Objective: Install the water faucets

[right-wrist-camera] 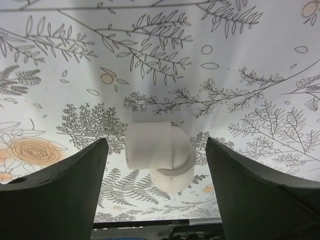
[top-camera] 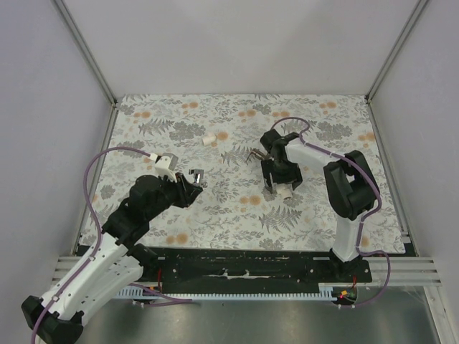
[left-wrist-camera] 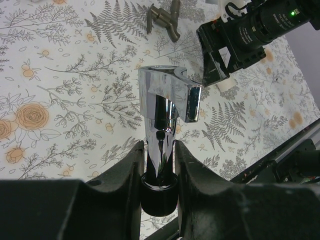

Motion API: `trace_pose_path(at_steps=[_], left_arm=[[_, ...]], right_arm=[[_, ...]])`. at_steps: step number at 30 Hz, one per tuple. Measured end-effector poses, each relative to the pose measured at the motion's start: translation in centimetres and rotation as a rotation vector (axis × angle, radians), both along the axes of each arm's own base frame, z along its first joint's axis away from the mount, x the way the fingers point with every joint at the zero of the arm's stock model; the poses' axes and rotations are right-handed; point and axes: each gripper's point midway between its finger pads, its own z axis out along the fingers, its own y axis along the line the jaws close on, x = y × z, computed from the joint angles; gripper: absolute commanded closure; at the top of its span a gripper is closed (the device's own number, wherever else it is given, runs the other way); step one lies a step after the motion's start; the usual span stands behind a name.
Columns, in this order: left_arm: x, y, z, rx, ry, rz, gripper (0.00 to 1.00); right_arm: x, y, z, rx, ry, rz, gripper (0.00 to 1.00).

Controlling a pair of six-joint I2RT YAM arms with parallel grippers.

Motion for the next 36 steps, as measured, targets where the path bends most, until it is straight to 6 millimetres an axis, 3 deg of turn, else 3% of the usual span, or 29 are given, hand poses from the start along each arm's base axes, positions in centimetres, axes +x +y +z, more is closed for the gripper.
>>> trace_pose_path(at_steps=[8, 23, 26, 29, 34, 36], left_arm=[[-0.2, 0.1, 0.5, -0.011, -0.017, 0.0, 0.98], [-0.2, 0.0, 0.4, -0.018, -0.021, -0.009, 0.98], [-0.3, -0.1, 0.2, -0.02, -0.017, -0.009, 0.98], [-0.3, -0.1, 0.2, -0.029, -0.011, -0.006, 0.98], [-0.4, -0.4, 0.2, -0.068, -0.009, -0.003, 0.98], [-0.4, -0.6, 0.5, -0.098, -0.012, -0.001, 0.98]], right_arm=[[1.5, 0.4, 0.6, 0.011, -0.057, -0.057, 0.24], [0.8, -0.3, -0.6, -0.023, -0.027, -0.068, 0.34], [0.8, -0.2, -0.7, -0.019, -0.026, -0.068, 0.43], [0.8, -0.1, -0.8, -0.01, -0.028, -0.062, 0.63], [0.4, 0.2, -0.5, 0.028, -0.056, -0.039, 0.89], [0.4, 0.7, 0.2, 0.056, -0.091, -0.014, 0.96]])
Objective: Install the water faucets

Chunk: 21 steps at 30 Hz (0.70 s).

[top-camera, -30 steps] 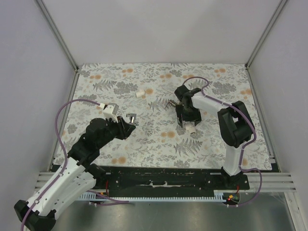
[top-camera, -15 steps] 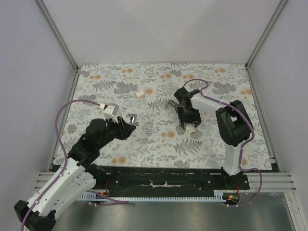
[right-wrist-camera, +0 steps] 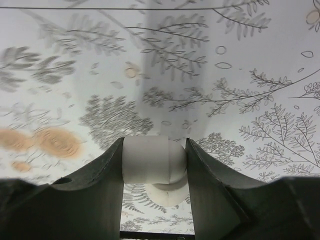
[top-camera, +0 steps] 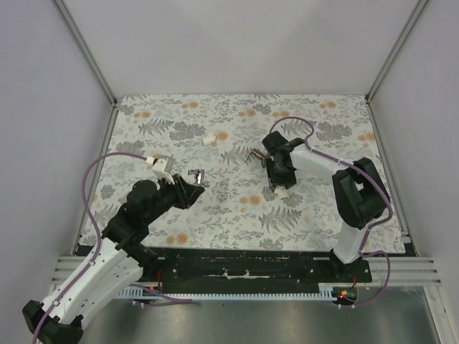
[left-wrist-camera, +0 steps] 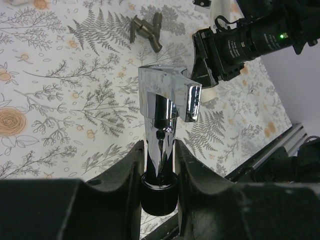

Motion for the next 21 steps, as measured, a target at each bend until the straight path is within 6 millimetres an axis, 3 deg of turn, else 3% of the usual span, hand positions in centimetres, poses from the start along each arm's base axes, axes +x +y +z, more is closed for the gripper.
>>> trace_pose_path(at_steps=[3, 5, 9, 14, 21], left_arm=[[0.1, -0.2, 0.8, -0.052, -0.016, 0.009, 0.98], [0.2, -0.4, 1.5, -0.088, -0.031, 0.015, 0.98], [0.8, -0.9, 4.1, -0.184, -0.087, 0.024, 0.98], [1.4, -1.4, 8.0, -0.337, -0.175, 0.037, 0.98], [2.1, -1.7, 12.2, -0.559, -0.253, 0.052, 0.98]], right_arm=[[0.5, 1.7, 2.5, 0.084, -0.098, 0.05, 1.0], [1.3, 3.6, 5.4, 0.184, -0.207, 0.087, 1.0], [2.7, 7.7, 13.1, 0.441, -0.437, 0.181, 1.0], [3.1, 11.7, 22.5, 0.746, -0.692, 0.333, 1.0], [2.9, 14.7, 29.3, 1.032, -0.799, 0.335, 1.0]])
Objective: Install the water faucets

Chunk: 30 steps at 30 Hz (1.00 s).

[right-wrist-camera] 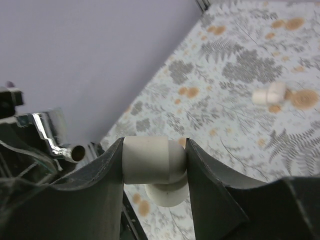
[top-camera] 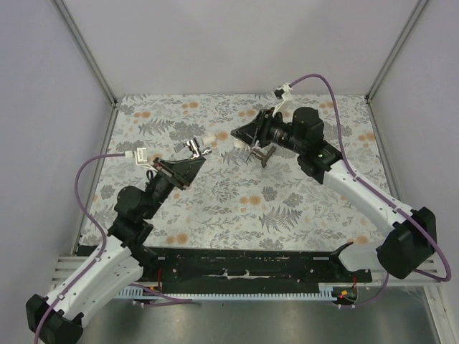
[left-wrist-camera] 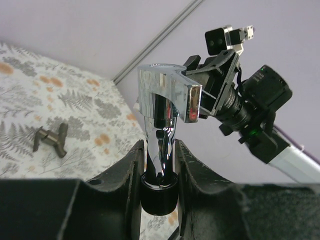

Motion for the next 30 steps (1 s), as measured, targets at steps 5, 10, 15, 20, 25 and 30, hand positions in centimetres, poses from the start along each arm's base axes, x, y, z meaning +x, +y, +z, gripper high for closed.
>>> trace_pose_path(at_steps=[5, 10, 15, 20, 25, 30], left_arm=[[0.6, -0.7, 1.9, -0.091, -0.031, -0.024, 0.98], [0.9, -1.7, 2.6, -0.128, -0.048, -0.071, 0.98], [0.6, -2.1, 3.8, -0.147, -0.092, -0.101, 0.98], [0.0, -2.2, 6.1, -0.14, -0.165, -0.118, 0.98], [-0.1, -2.2, 7.5, -0.11, -0.23, -0.105, 0.98], [0.3, -2.1, 7.5, -0.054, -0.275, -0.076, 0.98]], right_arm=[[0.3, 0.8, 5.9, 0.259, -0.035, -0.009, 1.0], [0.1, 0.8, 9.5, 0.477, -0.021, -0.016, 1.0], [-0.6, 1.5, 10.6, 0.602, 0.035, -0.025, 1.0], [-1.7, 2.8, 10.6, 0.657, 0.092, -0.016, 1.0], [-1.9, 3.8, 10.4, 0.712, 0.143, -0.013, 1.0], [-1.8, 4.0, 9.7, 0.762, 0.212, -0.049, 1.0]])
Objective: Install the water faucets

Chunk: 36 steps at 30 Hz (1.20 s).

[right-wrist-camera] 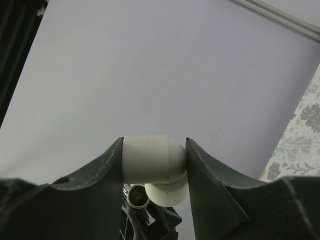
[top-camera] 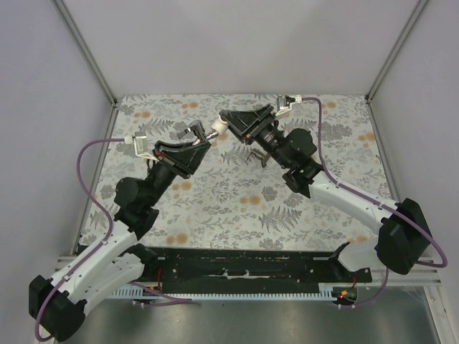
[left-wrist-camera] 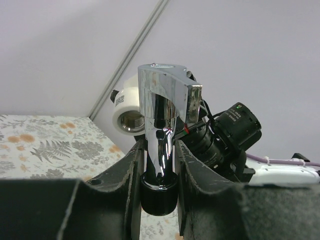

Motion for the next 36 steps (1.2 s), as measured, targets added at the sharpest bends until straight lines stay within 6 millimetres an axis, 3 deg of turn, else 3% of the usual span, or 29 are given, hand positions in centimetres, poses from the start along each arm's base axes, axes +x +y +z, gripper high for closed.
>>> trace_pose_path(at_steps=[11, 21, 36], left_arm=[[1.0, 0.3, -1.3, 0.148, -0.089, 0.102, 0.98], [1.8, 0.4, -1.9, 0.227, -0.132, 0.168, 0.98], [2.6, 1.0, -1.5, 0.272, -0.199, 0.266, 0.98]], right_arm=[[1.2, -0.7, -0.6, 0.101, 0.133, -0.068, 1.0], [0.6, -0.1, -0.5, 0.127, 0.159, -0.058, 1.0], [0.7, -0.1, -0.4, 0.149, 0.186, -0.075, 1.0]])
